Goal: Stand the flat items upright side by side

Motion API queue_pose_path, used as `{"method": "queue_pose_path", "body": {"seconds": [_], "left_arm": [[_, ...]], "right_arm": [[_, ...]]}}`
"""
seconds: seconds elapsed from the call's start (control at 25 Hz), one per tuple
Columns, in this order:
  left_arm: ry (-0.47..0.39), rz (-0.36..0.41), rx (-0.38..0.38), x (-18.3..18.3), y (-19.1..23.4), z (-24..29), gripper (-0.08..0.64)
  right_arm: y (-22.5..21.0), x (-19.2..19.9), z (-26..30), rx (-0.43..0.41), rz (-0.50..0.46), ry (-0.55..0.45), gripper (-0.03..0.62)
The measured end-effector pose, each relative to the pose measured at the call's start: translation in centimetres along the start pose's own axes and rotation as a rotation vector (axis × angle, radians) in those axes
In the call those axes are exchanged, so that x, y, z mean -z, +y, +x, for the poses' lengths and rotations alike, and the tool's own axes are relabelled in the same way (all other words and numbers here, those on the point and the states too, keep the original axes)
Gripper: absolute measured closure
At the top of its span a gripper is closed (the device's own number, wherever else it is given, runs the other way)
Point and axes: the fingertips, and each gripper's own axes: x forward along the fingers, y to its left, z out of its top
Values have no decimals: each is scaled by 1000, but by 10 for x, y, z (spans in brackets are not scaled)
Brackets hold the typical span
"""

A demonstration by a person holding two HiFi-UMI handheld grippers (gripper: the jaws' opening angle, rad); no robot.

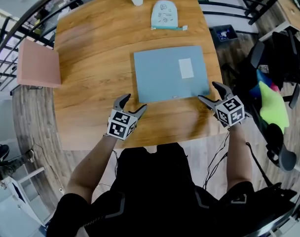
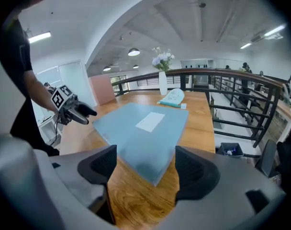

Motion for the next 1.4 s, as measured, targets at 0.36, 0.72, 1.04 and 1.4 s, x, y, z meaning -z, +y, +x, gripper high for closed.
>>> {"method": "queue_pose_path", "body": {"seconds": [0.36,0.72,1.04,1.4], "left_arm": [[51,124,45,7,-17,29,221],[53,129,23,5,-12,43,221],[77,89,32,6,-11,43,221],[96,24,48,13,-2,37,221]], "right_arm": [[-3,52,26,-42,-16,153,222],[-5,49,36,-23,-54,140,244],[-3,41,28,0,-66,185,259],[15,-22,2,73,-205,169,265]]}}
